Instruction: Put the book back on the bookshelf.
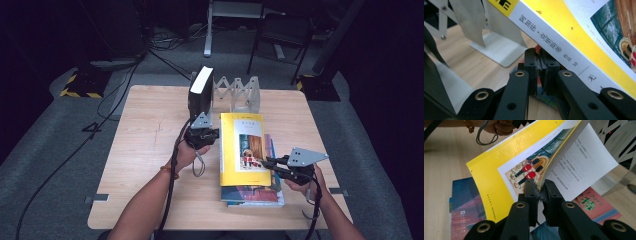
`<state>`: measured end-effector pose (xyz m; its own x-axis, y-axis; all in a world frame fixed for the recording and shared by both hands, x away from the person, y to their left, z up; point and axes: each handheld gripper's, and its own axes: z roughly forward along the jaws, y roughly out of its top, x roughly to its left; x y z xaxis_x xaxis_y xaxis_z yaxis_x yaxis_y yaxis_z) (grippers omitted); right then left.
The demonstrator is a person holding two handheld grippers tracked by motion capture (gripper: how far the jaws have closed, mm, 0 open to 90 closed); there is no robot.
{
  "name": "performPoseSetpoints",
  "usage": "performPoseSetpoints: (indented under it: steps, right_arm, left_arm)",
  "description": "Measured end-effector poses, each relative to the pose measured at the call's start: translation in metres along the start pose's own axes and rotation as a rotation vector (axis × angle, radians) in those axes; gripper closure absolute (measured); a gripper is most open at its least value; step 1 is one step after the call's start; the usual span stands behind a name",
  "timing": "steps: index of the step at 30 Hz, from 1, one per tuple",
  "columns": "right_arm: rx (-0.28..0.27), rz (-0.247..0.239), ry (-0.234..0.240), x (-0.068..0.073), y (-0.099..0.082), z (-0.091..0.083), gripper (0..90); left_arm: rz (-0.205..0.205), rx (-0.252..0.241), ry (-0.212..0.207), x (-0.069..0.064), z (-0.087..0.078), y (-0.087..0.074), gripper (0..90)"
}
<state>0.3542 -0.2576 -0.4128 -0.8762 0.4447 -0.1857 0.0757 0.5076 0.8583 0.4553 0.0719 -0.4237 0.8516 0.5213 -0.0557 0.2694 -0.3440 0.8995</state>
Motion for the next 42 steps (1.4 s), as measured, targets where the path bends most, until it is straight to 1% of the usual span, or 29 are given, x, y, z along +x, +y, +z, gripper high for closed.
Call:
performPoseSetpoints:
  steps: [1,2,3,4,7,8,9,10,11,12,13,15,16,17,21,22,23,24,25,26,28,29,32,34,35,36,38,39,42]
  right_arm:
    - [-0.006,-0.017,-0.011,0.001,0.001,0.000,83.9]
    - [-0.006,-0.017,-0.011,0.001,0.001,0.000,83.9]
    - [-0.015,-0.037,-0.020,0.002,0.001,-0.001,84.5]
    - [-0.038,-0.053,-0.022,0.003,0.001,-0.002,85.8]
    - [-0.045,-0.057,-0.034,0.009,-0.001,-0.005,86.6]
    - [-0.045,-0.057,-0.034,0.009,-0.001,-0.005,86.6]
    - [-0.037,-0.059,-0.047,0.012,-0.002,-0.006,86.8]
    - [-0.037,-0.054,-0.052,0.014,-0.003,-0.008,87.1]
    - [-0.044,-0.043,-0.055,0.016,-0.005,-0.009,87.4]
    - [-0.041,-0.045,-0.066,0.018,-0.006,-0.011,87.6]
    - [-0.037,-0.052,-0.074,0.019,-0.006,-0.012,87.7]
    - [-0.027,-0.069,-0.101,0.024,-0.007,-0.013,87.8]
    - [-0.021,-0.067,-0.114,0.024,-0.007,-0.012,87.9]
    - [-0.021,-0.067,-0.114,0.024,-0.007,-0.012,87.9]
    - [-0.017,-0.034,-0.160,0.014,-0.006,-0.007,88.0]
    - [-0.014,-0.034,-0.178,0.013,-0.006,-0.005,88.1]
    - [-0.012,-0.031,-0.217,0.010,-0.003,-0.002,88.1]
    - [-0.009,-0.035,-0.241,0.009,-0.002,0.000,88.1]
    - [-0.009,-0.035,-0.241,0.009,-0.002,0.000,88.1]
    - [-0.010,-0.022,-0.274,0.006,-0.002,0.003,88.2]
    - [-0.009,-0.021,-0.285,0.005,-0.002,0.004,88.2]
    - [-0.007,-0.027,-0.295,0.005,-0.004,0.007,88.2]
    - [-0.018,-0.033,-0.278,0.008,-0.008,0.005,88.2]
    - [-0.010,-0.058,-0.263,0.013,-0.008,0.002,88.2]
    - [-0.011,-0.060,-0.259,0.014,-0.008,0.002,88.2]
    - [-0.011,-0.067,-0.255,0.015,-0.008,0.002,88.2]
    - [-0.013,-0.076,-0.253,0.016,-0.008,0.002,88.2]
    - [-0.014,-0.074,-0.248,0.017,-0.008,0.001,88.2]
    - [-0.017,-0.074,-0.239,0.018,-0.010,0.000,88.2]
  left_arm:
    - [0.002,-0.013,0.005,-0.001,-0.002,0.004,85.8]
    - [0.002,-0.013,0.005,-0.001,-0.002,0.004,86.0]
    - [0.003,-0.039,-0.003,-0.001,-0.007,0.010,86.0]
    - [0.008,-0.056,-0.012,-0.002,-0.011,0.013,86.7]
    - [0.039,-0.049,0.010,-0.013,-0.020,0.016,86.8]
    - [0.039,-0.049,0.010,-0.013,-0.020,0.016,86.7]
    - [0.056,-0.046,0.013,-0.016,-0.023,0.017,86.7]
    - [0.062,-0.044,0.014,-0.019,-0.026,0.019,85.5]
    - [0.069,-0.051,0.009,-0.023,-0.031,0.021,84.6]
    - [0.081,-0.048,0.009,-0.025,-0.033,0.023,84.6]
    - [0.096,-0.038,0.023,-0.030,-0.035,0.028,84.6]
    - [0.120,-0.029,0.029,-0.038,-0.038,0.039,85.8]
    - [0.120,-0.029,0.029,-0.038,-0.038,0.039,86.8]
    - [0.130,-0.022,0.044,-0.041,-0.038,0.044,86.8]
    - [0.147,-0.016,0.067,-0.044,-0.038,0.059,87.7]
    - [0.148,-0.019,0.070,-0.043,-0.037,0.063,88.0]
    - [0.150,-0.013,0.077,-0.042,-0.036,0.071,88.7]
    - [0.155,-0.014,0.079,-0.042,-0.036,0.074,88.8]
    - [0.155,-0.014,0.079,-0.042,-0.036,0.074,88.9]
    - [0.154,-0.021,0.071,-0.042,-0.036,0.077,88.9]
    - [0.148,-0.033,0.055,-0.042,-0.035,0.080,89.0]
    - [0.147,-0.037,0.051,-0.043,-0.035,0.079,89.0]
    - [0.132,-0.068,0.017,-0.045,-0.038,0.073,88.4]
    - [0.112,-0.090,0.018,-0.044,-0.041,0.066,86.0]
    - [0.105,-0.094,0.015,-0.044,-0.042,0.062,83.7]
    - [0.096,-0.095,0.018,-0.044,-0.042,0.058,81.8]
    - [0.104,-0.081,0.026,-0.045,-0.040,0.049,77.6]
    - [0.106,-0.069,0.031,-0.046,-0.037,0.041,76.7]
    - [0.110,-0.048,0.024,-0.045,-0.033,0.027,72.4]
